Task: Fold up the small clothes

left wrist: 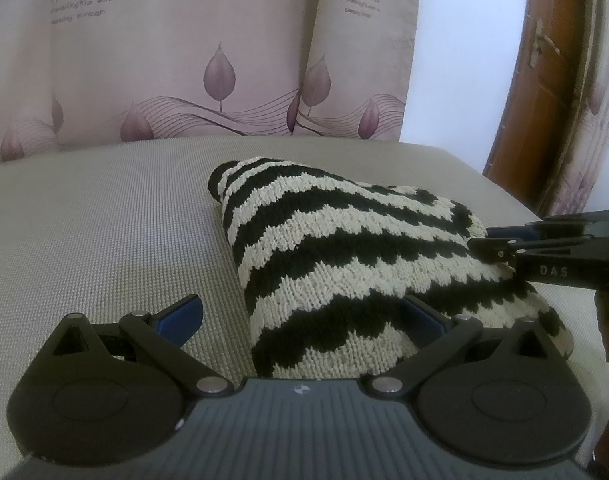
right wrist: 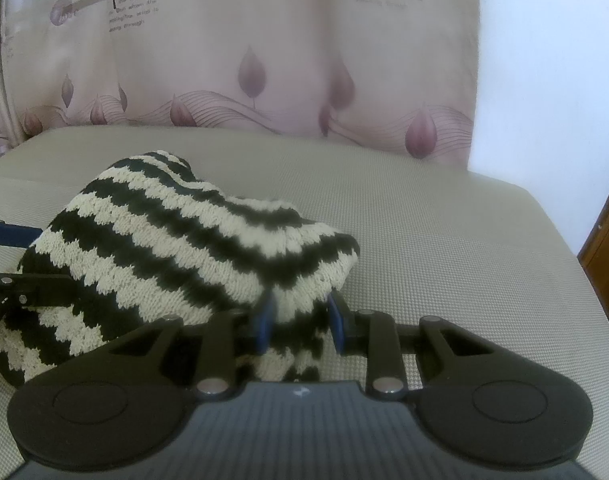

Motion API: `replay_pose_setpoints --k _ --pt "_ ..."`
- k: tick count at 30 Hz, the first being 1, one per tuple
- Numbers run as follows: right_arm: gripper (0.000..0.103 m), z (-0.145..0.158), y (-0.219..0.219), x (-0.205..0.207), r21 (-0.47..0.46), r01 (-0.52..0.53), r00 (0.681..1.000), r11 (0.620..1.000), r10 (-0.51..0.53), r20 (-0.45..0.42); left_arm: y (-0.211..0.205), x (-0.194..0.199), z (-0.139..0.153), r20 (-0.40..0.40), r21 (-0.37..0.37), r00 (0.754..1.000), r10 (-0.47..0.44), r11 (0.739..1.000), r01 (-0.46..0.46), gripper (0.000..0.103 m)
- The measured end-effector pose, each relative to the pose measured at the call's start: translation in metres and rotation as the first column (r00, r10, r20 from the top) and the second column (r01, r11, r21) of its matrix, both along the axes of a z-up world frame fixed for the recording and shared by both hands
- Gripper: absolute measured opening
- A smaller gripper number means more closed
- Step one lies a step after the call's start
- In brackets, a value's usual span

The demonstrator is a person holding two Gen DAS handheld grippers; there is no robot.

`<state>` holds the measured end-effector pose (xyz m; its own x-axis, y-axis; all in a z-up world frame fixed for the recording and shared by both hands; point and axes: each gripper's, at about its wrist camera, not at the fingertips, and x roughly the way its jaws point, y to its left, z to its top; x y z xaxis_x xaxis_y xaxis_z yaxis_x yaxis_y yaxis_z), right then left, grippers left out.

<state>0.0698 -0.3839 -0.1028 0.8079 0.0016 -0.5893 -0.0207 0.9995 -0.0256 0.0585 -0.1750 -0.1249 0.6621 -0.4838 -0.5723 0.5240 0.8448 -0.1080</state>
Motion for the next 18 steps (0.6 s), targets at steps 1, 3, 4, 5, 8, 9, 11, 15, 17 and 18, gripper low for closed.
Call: replay_pose_setpoints --k 1,3,4,5,8,9,11,15,17,18 --pt "0.029 0.0 -0.002 -0.001 0.013 0.003 1.0 1.0 -0.003 0.002 0.0 0.0 0.001 0.003 0.002 1.0 -0.003 1.0 0.003 0.103" --pt "0.031 -0.001 -0.008 -0.004 0.053 0.014 1.0 0.998 -0.014 0.009 0.0 0.0 0.002 0.004 0.0 1.0 -0.009 1.0 0.009 0.103" --pt "0.033 -0.002 -0.012 -0.005 0.081 0.023 1.0 0.996 -0.024 0.009 0.001 0.001 0.002 0.001 -0.005 1.0 -0.012 1.0 0.012 0.103" --pt "0.041 -0.004 -0.017 -0.006 0.111 0.037 0.999 0.993 -0.038 0.008 0.002 0.002 0.002 -0.005 -0.013 1.0 -0.013 1.0 0.013 0.103" --pt "0.05 -0.007 -0.033 -0.011 0.204 0.052 0.998 0.978 -0.055 0.008 0.006 0.008 0.001 -0.038 -0.047 0.999 -0.021 0.999 0.019 0.103" --pt "0.05 -0.009 -0.04 -0.012 0.252 0.051 0.999 0.966 -0.053 0.002 0.007 0.01 0.0 -0.052 -0.057 0.998 -0.028 0.998 0.025 0.103" --pt "0.051 -0.013 -0.05 -0.014 0.328 0.053 0.999 0.943 -0.053 -0.008 0.01 0.015 0.0 -0.077 -0.077 0.996 -0.039 0.996 0.033 0.103" --pt "0.052 -0.021 -0.065 -0.015 0.441 0.05 0.999 0.896 -0.044 -0.023 0.014 0.026 -0.003 -0.115 -0.109 0.991 -0.071 0.992 0.058 0.103" --pt "0.056 -0.025 -0.069 -0.015 0.471 0.054 0.999 0.881 -0.045 -0.031 0.015 0.03 -0.004 -0.136 -0.123 0.986 -0.092 0.99 0.075 0.103" --pt "0.058 -0.027 -0.072 -0.014 0.488 0.055 0.998 0.871 -0.043 -0.037 0.015 0.033 -0.005 -0.146 -0.131 0.984 -0.1 0.988 0.081 0.103"
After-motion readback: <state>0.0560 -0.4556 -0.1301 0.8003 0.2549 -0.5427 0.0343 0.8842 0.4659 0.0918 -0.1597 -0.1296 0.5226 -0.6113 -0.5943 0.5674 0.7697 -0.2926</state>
